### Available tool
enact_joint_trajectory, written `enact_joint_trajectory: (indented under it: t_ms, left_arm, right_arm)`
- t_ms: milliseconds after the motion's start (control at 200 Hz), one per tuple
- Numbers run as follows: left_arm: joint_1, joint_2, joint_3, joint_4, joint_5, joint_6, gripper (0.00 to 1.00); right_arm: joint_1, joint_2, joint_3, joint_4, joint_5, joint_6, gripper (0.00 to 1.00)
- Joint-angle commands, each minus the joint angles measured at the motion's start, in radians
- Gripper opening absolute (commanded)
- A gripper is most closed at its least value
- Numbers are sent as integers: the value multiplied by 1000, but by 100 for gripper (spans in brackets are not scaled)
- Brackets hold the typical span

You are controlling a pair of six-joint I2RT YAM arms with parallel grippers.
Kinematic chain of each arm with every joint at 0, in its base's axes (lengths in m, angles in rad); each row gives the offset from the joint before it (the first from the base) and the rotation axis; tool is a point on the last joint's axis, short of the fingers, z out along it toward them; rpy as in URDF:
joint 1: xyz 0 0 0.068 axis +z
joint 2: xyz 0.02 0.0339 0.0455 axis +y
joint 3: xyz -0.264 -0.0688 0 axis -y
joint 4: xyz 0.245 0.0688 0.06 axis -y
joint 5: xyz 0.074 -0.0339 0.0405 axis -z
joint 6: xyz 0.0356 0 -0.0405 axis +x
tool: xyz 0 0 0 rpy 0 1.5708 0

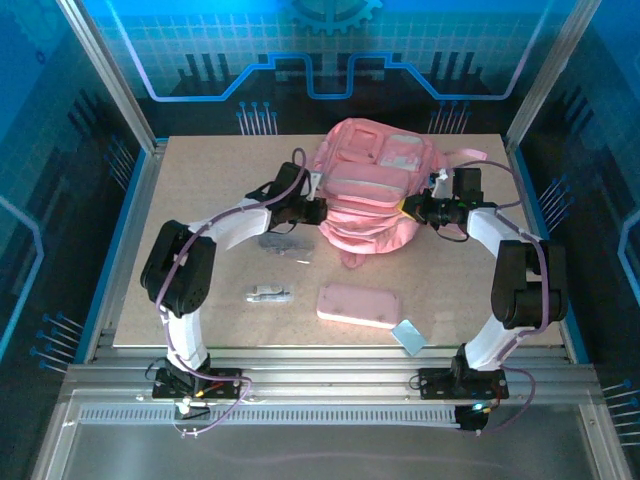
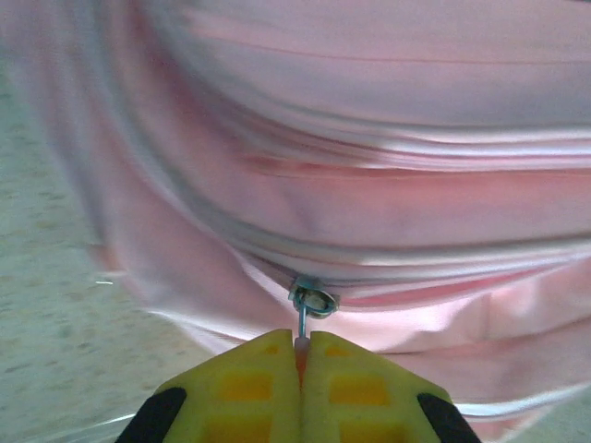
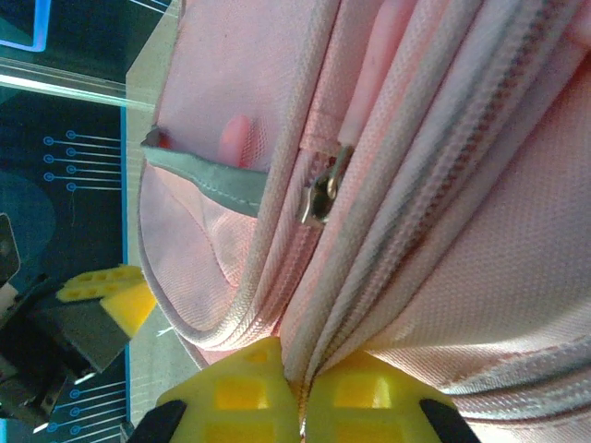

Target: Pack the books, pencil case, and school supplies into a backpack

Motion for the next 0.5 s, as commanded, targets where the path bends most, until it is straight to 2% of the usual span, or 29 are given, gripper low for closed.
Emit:
enact_joint_trajectory:
  t_ms: [0, 105, 140, 185, 245, 285, 335, 495]
  left_arm:
    - [28, -46, -4, -92, -98, 35, 0]
    - [-12, -57, 28, -92, 16, 3, 0]
    - [-38, -68, 34, -77, 38, -8, 0]
    - [-71, -73, 53, -65, 60, -23, 0]
    - [-118, -67, 96, -65, 79, -44, 0]
    - [-140, -52, 136, -72, 81, -59, 0]
    - [-162, -30, 187, -79, 82, -79, 0]
    - [-197, 55, 341, -91, 123, -117, 0]
  right_arm:
    - [-42, -3, 40, 36, 10, -22, 0]
    - [-41, 21, 102, -26, 85, -10, 0]
    - [-42, 27, 130, -63, 122, -8, 6]
    - [-44, 30, 160, -106, 148, 1, 22]
    - [-44, 10, 175, -146, 176, 22, 53]
    - [-44, -15, 176, -177, 194, 37, 68]
    - [-44, -56, 173, -221, 214, 44, 83]
    - [-43, -203, 117, -316, 234, 62, 86]
